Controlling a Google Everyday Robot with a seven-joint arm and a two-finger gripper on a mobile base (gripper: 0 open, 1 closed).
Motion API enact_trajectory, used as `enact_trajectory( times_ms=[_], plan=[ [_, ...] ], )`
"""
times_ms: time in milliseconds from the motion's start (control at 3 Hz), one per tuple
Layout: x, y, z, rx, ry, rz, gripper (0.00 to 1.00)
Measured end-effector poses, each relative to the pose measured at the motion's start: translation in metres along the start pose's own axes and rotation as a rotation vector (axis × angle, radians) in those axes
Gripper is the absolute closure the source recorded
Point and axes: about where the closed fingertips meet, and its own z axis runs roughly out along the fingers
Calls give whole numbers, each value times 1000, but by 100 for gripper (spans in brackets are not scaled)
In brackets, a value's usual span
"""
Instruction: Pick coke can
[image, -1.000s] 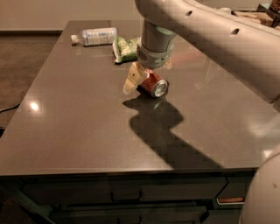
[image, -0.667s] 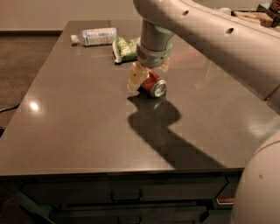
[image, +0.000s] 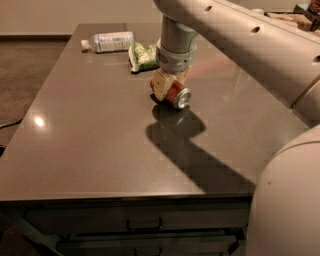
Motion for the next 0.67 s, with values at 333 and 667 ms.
enact_trajectory(
  times_ms=[333,667],
  plan=[
    [-6,-1,-18,-21,-10,-33,88],
    [-14,-3,-47,-48,-59,-67,100]
  ],
)
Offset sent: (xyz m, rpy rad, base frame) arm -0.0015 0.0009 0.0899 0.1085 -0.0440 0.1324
